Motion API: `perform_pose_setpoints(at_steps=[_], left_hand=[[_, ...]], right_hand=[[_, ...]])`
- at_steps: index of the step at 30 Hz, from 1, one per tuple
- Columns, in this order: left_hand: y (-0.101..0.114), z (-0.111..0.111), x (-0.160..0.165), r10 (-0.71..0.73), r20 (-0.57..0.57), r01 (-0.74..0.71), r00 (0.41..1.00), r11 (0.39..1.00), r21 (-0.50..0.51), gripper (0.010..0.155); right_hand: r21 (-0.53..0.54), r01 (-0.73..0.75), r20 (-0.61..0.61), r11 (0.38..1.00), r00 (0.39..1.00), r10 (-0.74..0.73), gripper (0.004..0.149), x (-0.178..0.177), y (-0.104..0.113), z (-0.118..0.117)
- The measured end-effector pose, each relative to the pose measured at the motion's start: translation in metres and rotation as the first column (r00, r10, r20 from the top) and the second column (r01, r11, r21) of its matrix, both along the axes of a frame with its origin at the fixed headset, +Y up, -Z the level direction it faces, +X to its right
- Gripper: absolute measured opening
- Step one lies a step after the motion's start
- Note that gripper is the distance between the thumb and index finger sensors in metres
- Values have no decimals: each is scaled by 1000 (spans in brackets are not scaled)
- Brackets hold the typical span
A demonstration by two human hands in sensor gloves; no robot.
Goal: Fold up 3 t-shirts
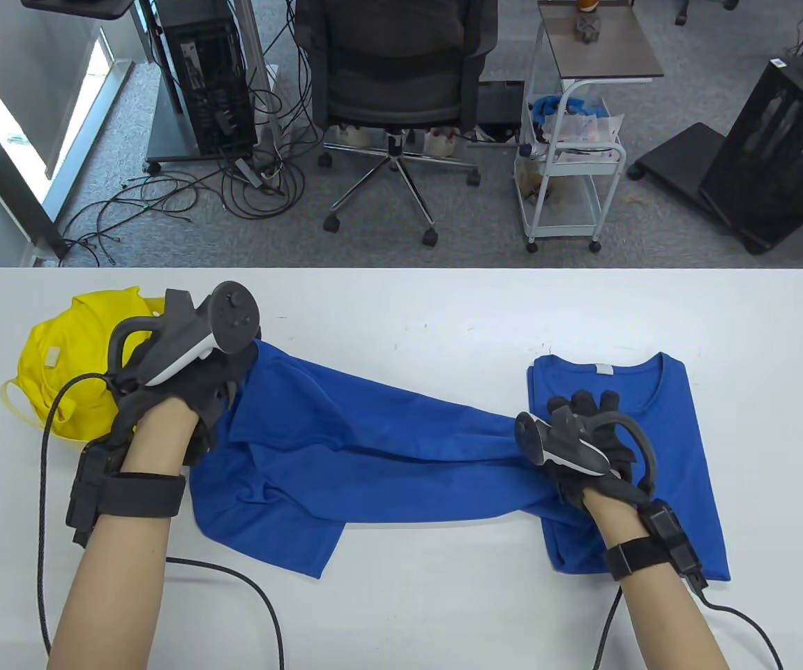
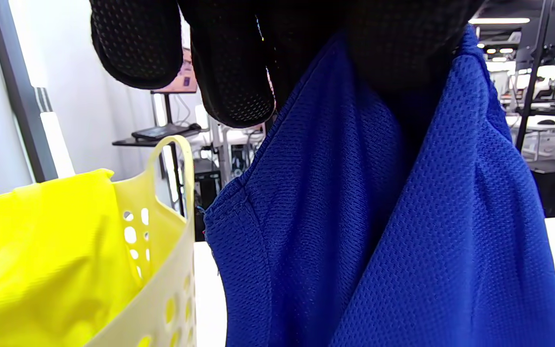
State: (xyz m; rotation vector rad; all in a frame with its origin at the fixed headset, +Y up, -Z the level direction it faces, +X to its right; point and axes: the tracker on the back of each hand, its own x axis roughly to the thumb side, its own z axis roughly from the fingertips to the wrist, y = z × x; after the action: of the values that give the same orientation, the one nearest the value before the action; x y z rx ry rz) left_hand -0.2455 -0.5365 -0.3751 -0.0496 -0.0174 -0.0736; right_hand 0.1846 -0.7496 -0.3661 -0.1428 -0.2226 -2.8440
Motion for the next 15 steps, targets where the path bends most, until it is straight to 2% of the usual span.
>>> perform_pose_setpoints(at_steps=[3, 7, 11, 15], left_hand=[[3, 5, -8, -3, -15, 3, 1000, 1000, 6, 41], [6, 10, -19, -4, -44, 5, 999, 1000, 9, 41], [7, 17, -29, -1, -66, 2, 998, 1000, 10, 41], [4, 25, -32, 8, -66, -8, 998, 1000, 7, 41]], right_hand=[[28, 111, 29, 993, 993, -111, 40, 10, 9, 2], [52, 196, 31, 979, 980, -197, 39, 27, 37, 12], [100, 341, 89, 935, 932, -350, 39, 57, 70, 26], [131, 393, 93, 910, 909, -406, 39, 73, 82, 41]])
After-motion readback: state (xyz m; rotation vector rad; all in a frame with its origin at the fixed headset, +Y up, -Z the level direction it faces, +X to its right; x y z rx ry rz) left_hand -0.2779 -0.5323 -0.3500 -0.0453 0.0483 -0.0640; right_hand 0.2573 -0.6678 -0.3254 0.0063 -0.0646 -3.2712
